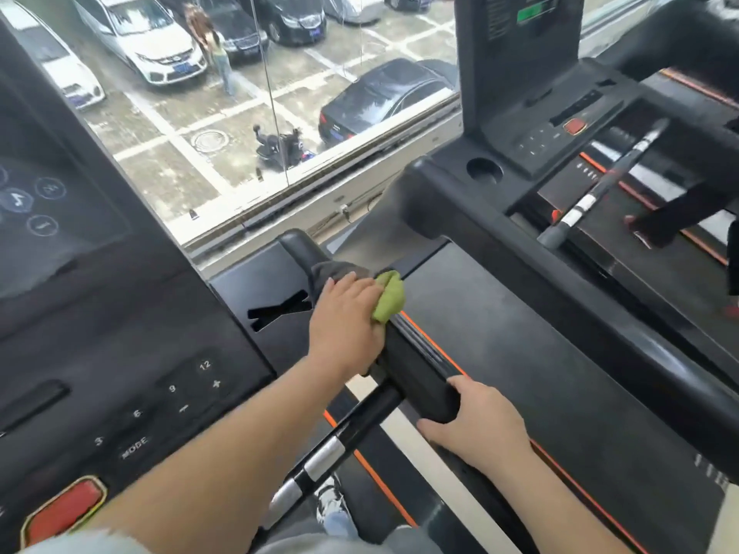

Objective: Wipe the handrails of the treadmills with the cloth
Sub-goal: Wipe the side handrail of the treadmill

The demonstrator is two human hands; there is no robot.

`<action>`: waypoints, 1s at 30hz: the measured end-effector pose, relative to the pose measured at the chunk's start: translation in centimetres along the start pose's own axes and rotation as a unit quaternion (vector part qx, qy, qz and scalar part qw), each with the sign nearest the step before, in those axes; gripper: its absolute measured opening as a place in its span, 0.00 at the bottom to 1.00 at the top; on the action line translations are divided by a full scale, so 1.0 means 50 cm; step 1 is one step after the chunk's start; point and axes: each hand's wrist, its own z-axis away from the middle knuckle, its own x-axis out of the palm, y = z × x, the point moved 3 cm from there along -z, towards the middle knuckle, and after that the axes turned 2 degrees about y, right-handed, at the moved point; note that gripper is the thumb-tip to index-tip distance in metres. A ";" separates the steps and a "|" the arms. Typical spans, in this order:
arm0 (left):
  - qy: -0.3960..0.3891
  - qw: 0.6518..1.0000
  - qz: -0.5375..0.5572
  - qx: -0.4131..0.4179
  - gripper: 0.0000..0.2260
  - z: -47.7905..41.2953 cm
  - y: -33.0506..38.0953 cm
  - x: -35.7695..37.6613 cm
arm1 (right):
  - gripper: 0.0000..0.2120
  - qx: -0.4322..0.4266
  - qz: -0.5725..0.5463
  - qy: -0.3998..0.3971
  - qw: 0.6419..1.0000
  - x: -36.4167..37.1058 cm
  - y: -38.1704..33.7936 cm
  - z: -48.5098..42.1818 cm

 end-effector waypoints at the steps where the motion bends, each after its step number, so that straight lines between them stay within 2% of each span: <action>1: -0.006 0.999 0.016 0.028 0.24 0.029 0.019 0.011 | 0.25 -0.004 -0.003 0.006 1.000 0.000 -0.001 0.000; 4: -0.100 0.969 0.075 0.212 0.27 0.089 0.022 0.011 | 0.20 -0.023 0.002 0.010 1.000 -0.005 -0.003 -0.003; 5: -0.115 0.959 0.078 0.246 0.28 0.079 0.007 0.003 | 0.20 -0.032 0.003 0.009 0.999 -0.007 -0.002 -0.001; 6: -0.118 0.959 0.076 0.247 0.28 0.057 -0.006 -0.007 | 0.20 -0.039 -0.002 0.007 0.999 -0.009 0.002 0.002; 8: -0.079 0.984 0.067 0.147 0.28 0.004 -0.018 -0.017 | 0.27 -0.047 -0.027 -0.007 0.999 -0.009 0.018 0.008; 10: -0.030 0.997 0.072 0.004 0.25 -0.008 0.011 -0.006 | 0.42 -0.037 -0.107 -0.044 0.993 -0.011 0.042 0.014; 11: -0.019 0.997 0.072 -0.028 0.24 0.006 0.035 0.012 | 0.49 -0.033 -0.166 -0.069 0.983 -0.013 0.055 0.018; 12: -0.025 0.997 0.072 -0.013 0.23 0.035 0.061 0.035 | 0.54 -0.038 -0.210 -0.090 0.973 -0.015 0.068 0.025; 14: -0.063 0.988 0.064 0.129 0.26 0.110 0.101 0.064 | 0.58 -0.060 -0.216 -0.106 0.969 -0.014 0.096 0.045; 16: -0.086 0.965 0.057 0.240 0.28 0.131 0.091 0.061 | 0.55 -0.069 -0.146 -0.096 0.982 -0.010 0.126 0.066; 17: -0.091 0.964 0.056 0.244 0.28 0.119 0.080 0.053 | 0.52 -0.066 -0.118 -0.089 0.987 -0.006 0.141 0.077; 19: -0.079 0.978 0.062 0.183 0.26 0.079 0.072 0.043 | 0.45 -0.056 -0.090 -0.074 0.992 0.001 0.170 0.094; 21: -0.012 0.995 0.077 0.061 0.26 0.073 0.096 0.052 | 0.41 -0.053 -0.059 -0.071 0.994 0.008 0.192 0.109; 23: 0.040 0.991 0.117 -0.041 0.26 0.109 0.130 0.085 | 0.39 -0.052 -0.037 -0.062 0.996 0.015 0.205 0.117; 24: 0.047 0.989 0.133 -0.046 0.26 0.137 0.140 0.103 | 0.38 -0.060 -0.024 -0.054 0.996 0.019 0.206 0.119; 27: -0.010 0.988 0.121 0.091 0.29 0.187 0.129 0.110 | 0.33 -0.076 0.009 -0.033 0.997 0.031 0.206 0.122; 30: -0.059 0.985 0.101 0.128 0.29 0.151 0.102 0.066 | 0.30 -0.082 0.011 -0.017 0.996 0.038 0.209 0.125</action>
